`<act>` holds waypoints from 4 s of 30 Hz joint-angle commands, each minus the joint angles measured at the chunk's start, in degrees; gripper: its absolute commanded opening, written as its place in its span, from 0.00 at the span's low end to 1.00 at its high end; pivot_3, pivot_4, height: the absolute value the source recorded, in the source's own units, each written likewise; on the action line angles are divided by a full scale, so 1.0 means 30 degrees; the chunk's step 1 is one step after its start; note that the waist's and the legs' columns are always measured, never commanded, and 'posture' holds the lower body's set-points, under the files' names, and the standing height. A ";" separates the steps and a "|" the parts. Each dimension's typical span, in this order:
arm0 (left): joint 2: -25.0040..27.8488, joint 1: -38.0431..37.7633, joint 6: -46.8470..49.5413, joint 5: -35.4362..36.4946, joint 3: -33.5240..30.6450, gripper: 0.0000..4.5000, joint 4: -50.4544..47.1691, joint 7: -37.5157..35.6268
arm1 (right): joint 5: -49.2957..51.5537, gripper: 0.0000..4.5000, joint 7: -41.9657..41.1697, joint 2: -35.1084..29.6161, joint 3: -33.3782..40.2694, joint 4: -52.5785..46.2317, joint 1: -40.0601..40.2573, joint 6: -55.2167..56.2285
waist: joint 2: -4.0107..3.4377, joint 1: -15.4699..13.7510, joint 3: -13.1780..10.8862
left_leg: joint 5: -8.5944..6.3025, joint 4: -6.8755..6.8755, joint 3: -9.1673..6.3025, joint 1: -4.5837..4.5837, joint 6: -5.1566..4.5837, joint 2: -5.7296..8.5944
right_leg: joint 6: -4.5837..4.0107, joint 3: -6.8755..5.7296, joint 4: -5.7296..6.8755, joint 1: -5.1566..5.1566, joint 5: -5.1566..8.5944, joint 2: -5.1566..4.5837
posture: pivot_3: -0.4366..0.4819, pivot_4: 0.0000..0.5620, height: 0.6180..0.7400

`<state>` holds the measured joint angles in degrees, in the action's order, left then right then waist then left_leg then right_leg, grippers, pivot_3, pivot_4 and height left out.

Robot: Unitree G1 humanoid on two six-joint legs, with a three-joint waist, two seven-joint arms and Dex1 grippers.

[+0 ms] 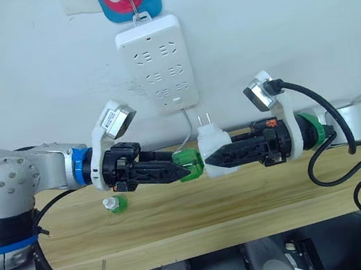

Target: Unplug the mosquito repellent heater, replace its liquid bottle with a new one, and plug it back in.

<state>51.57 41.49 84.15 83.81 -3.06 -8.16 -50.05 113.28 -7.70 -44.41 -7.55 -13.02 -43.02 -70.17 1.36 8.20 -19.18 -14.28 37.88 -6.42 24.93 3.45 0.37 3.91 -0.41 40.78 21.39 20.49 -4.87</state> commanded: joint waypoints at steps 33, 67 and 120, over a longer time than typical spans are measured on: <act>0.1528 -0.1021 -0.3294 0.3419 -0.0116 0.92 -0.0617 0.4432 | -0.0094 0.67 -0.0620 -0.0325 0.0070 -0.0243 0.0424 0.0503 | -0.0005 -0.0031 -0.0030 | 0.0026 -0.0013 0.0034 -0.0002 0.0046 -0.0004 | -0.0001 0.0052 -0.0011 0.0030 0.0000 -0.0001 | 0.25 0.59 1.00; -0.3484 -0.6127 -2.9595 -2.0507 0.1254 0.92 -0.4044 -0.5900 | -0.0094 0.67 0.0643 0.1144 0.1874 0.1926 0.1103 -0.0110 | -0.0004 -0.0118 -0.0030 | -0.0017 -0.0018 0.0045 0.0017 -0.0027 0.0003 | -0.0002 0.0032 -0.0028 0.0002 -0.0001 -0.0009 | 0.25 0.58 1.00; -0.1299 -0.6699 -2.1903 -1.5601 0.0980 0.50 -0.6054 -0.6463 | -0.0094 0.67 0.0980 0.0217 0.1096 0.0315 0.1470 -0.0324 | -0.0018 -0.0082 -0.0095 | -0.0027 -0.0026 0.0016 0.0019 -0.0046 0.0001 | -0.0002 0.0021 -0.0047 -0.0001 0.0000 -0.0007 | 0.25 0.61 1.00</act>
<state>46.13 22.06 16.94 35.12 1.85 -24.07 -68.32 112.13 -4.57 -42.05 -5.81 -11.30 -38.96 -72.03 1.31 7.95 -19.47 -14.36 37.80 -6.37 24.99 3.31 0.37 3.90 -0.35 40.63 21.38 20.48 -4.89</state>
